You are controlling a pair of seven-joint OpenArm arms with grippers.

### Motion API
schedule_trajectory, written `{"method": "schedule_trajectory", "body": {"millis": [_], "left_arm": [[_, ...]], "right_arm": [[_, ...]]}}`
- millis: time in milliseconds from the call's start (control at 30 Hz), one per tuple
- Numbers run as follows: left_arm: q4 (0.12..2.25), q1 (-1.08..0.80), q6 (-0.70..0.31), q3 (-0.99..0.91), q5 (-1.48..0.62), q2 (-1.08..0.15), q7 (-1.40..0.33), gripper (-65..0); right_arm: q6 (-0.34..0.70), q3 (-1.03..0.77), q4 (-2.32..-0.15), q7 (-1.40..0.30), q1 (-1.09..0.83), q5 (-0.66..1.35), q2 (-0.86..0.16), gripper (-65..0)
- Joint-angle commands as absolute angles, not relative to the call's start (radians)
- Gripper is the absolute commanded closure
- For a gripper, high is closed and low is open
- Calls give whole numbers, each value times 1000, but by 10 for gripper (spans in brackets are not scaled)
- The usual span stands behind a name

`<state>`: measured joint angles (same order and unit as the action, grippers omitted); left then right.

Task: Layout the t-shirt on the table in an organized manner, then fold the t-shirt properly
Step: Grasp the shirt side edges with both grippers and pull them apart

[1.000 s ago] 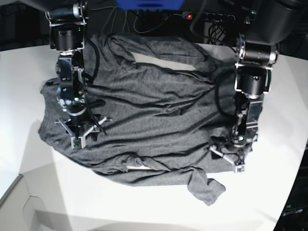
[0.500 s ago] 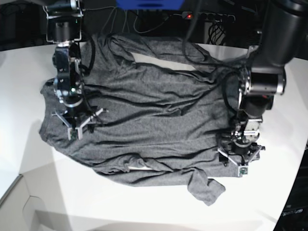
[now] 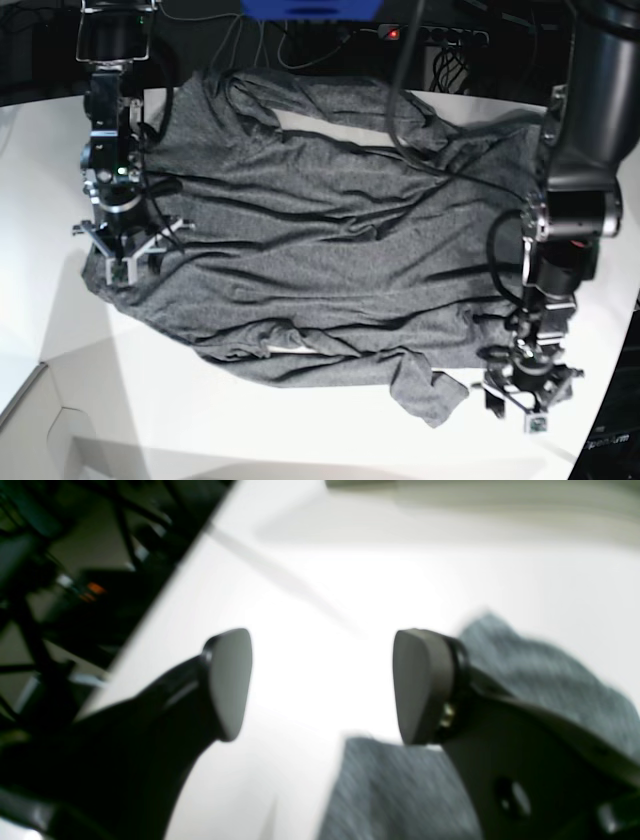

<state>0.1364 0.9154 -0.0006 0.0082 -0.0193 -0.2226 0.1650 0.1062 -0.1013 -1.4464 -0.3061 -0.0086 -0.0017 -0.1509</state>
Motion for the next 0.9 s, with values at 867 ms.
{"method": "schedule_trajectory", "body": {"millis": [867], "left_arm": [[1228, 282, 10, 8, -530, -337, -355, -422]], "right_arm": [[101, -127, -998, -289, 265, 1, -217, -233]]}}
